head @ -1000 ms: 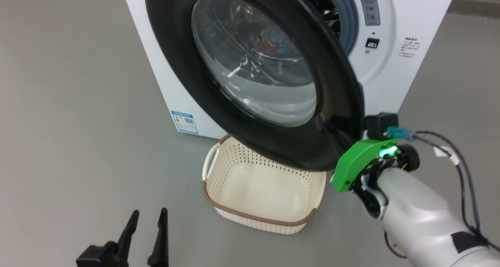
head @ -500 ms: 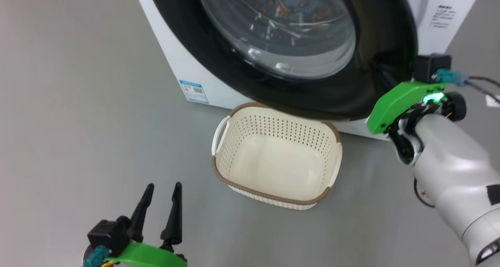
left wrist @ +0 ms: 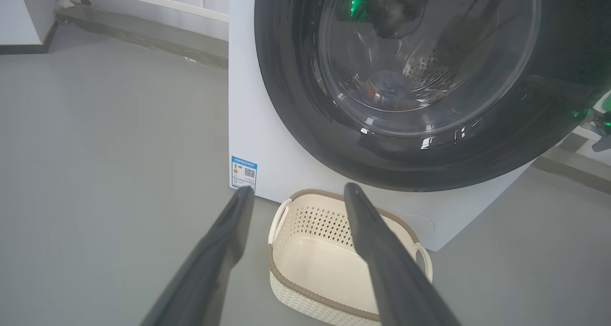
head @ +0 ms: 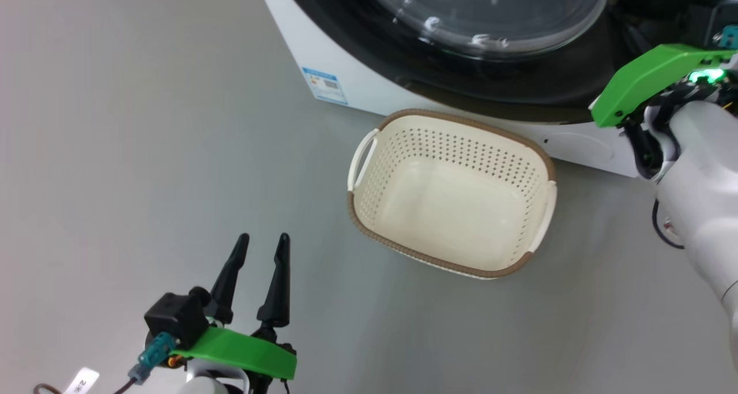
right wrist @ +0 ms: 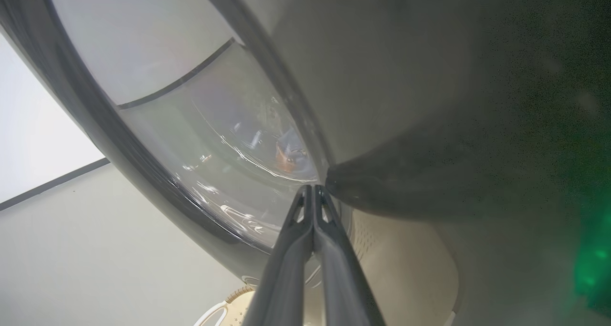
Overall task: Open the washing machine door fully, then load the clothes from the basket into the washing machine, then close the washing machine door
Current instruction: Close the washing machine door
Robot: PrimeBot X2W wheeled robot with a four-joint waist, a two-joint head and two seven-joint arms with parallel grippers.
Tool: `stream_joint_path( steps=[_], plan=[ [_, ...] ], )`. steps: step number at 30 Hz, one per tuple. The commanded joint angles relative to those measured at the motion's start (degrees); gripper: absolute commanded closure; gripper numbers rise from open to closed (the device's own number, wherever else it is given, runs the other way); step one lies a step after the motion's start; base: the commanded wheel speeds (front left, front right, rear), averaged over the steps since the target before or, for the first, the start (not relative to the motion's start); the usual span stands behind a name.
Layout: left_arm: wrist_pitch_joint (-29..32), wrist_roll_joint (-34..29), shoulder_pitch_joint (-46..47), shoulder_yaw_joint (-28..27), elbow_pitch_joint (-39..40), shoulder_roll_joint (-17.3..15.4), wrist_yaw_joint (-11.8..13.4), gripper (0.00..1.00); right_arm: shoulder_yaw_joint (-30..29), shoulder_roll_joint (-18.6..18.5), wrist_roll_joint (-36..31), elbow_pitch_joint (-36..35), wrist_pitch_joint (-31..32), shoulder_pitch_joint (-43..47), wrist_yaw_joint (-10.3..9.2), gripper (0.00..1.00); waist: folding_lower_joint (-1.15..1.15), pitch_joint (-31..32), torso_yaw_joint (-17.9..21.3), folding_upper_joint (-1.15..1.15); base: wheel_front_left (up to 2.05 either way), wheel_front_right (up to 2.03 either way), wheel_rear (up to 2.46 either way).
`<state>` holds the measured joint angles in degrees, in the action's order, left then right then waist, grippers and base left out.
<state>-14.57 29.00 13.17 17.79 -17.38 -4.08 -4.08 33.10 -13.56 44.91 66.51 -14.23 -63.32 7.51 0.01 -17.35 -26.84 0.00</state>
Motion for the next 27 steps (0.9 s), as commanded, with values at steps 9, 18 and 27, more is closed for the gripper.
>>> stream_joint_path(
  steps=[9, 18, 27],
  plan=[
    [-0.4, -2.2, 2.5, -3.5, -0.4, 0.8, -2.0, 0.0, -4.3, -2.1, -2.6, -0.5, -0.8, -3.3, -0.02, 1.0, -0.01, -3.5, -3.8, 0.0, 0.0, 0.0, 0.0],
    [-0.4, -2.6, 2.9, -3.3, -1.1, 1.2, -2.8, 0.0, -6.2, -2.0, -4.9, -0.2, -0.8, -3.1, -0.02, 1.0, -0.01, -3.3, -3.9, 0.0, 0.0, 0.0, 0.0],
    [-0.4, -2.8, 2.8, -3.3, -2.3, 1.2, -2.9, 0.0, -2.4, 0.7, -4.7, -2.2, -0.8, -0.4, -0.02, 1.0, -0.01, -1.1, -2.5, 0.0, 0.0, 0.0, 0.0]
  ],
)
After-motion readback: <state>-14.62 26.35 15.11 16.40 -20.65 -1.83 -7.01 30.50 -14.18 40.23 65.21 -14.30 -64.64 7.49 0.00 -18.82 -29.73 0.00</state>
